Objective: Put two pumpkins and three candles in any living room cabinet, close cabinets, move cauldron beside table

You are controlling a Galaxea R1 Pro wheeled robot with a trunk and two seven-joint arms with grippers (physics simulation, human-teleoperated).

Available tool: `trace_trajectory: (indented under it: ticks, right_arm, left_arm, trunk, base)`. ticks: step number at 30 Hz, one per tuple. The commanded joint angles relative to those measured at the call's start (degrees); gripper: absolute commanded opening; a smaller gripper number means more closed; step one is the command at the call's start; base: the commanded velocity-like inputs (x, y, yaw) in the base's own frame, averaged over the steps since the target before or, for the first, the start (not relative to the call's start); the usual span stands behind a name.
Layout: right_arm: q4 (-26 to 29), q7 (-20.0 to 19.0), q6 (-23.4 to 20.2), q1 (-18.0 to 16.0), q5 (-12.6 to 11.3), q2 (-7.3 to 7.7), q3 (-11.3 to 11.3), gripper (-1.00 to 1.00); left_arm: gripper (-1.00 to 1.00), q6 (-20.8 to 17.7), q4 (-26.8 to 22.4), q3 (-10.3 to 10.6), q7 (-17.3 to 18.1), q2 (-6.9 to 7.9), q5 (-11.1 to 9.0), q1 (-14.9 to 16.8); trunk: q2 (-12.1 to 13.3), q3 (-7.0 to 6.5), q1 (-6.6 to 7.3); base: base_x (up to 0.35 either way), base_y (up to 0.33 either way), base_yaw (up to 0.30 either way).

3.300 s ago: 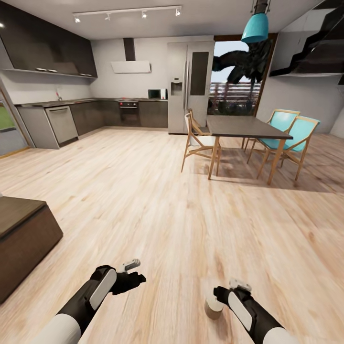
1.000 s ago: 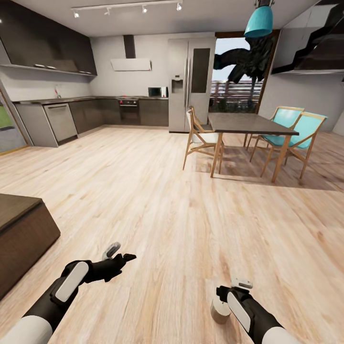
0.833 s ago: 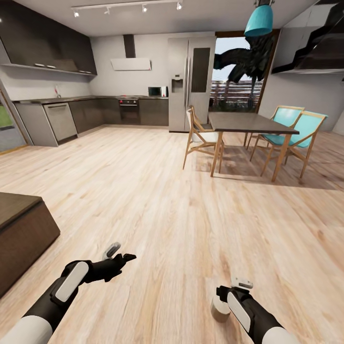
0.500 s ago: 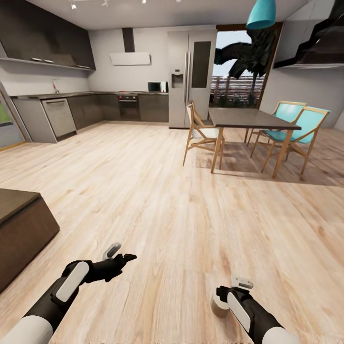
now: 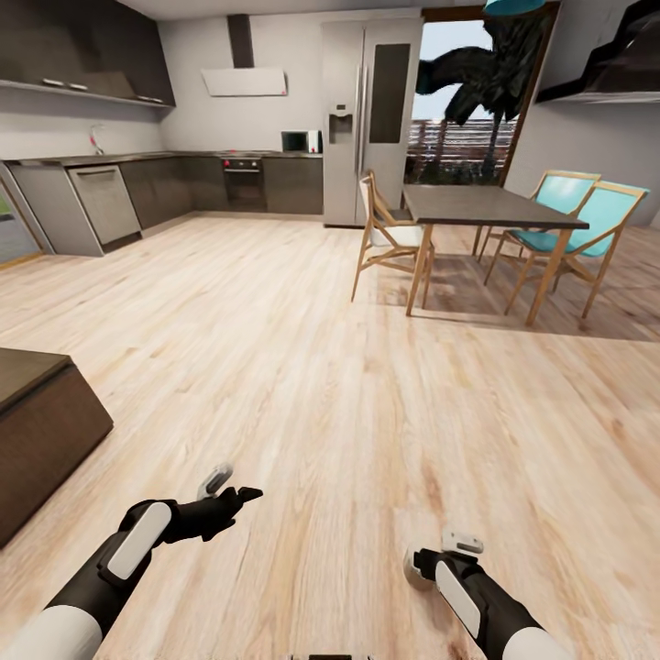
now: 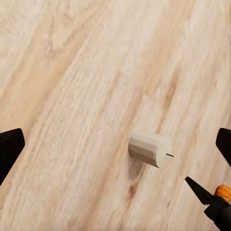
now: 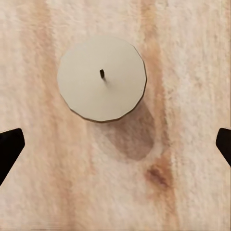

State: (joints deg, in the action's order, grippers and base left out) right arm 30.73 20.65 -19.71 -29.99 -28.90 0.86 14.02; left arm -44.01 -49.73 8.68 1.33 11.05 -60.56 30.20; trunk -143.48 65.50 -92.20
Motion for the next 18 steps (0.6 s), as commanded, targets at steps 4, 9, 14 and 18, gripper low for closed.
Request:
trace_trajectory:
  ticks: [4,9,14,18]
  right_arm:
    - [0.0,-4.3,-0.4,-0.1,-0.5,0.10,0.5,1.00]
    - [-0.1,-6.9,-0.5,0.0,-0.5,0.10,0.5,1.00]
    - [-0.2,-7.0,-0.5,-0.1,-0.5,0.10,0.5,1.00]
    - [-0.4,-6.9,-0.5,0.0,-0.5,0.10,0.5,1.00]
  left_arm:
    - [1.00,-0.1,0.0,0.1,1.5,0.18,0.0,0.0]
    - [1.00,-0.1,0.0,0.1,5.4,0.29,0.4,0.0]
    - [1.00,-0.1,0.0,0.1,6.0,0.29,0.4,0.0]
    - [1.00,-0.1,0.0,0.1,6.0,0.28,0.5,0.0]
  trunk:
    - [-0.1,0.94,-0.09]
    - [-0.1,2.05,-0.22]
    - [-0.2,3.16,-0.35]
    - [-0.3,4.04,-0.45]
  base:
    - [0.000,0.000,0.000]
    - [0.000,0.000,0.000]
    - [0.000,0.000,0.000]
    - [0.000,0.000,0.000]
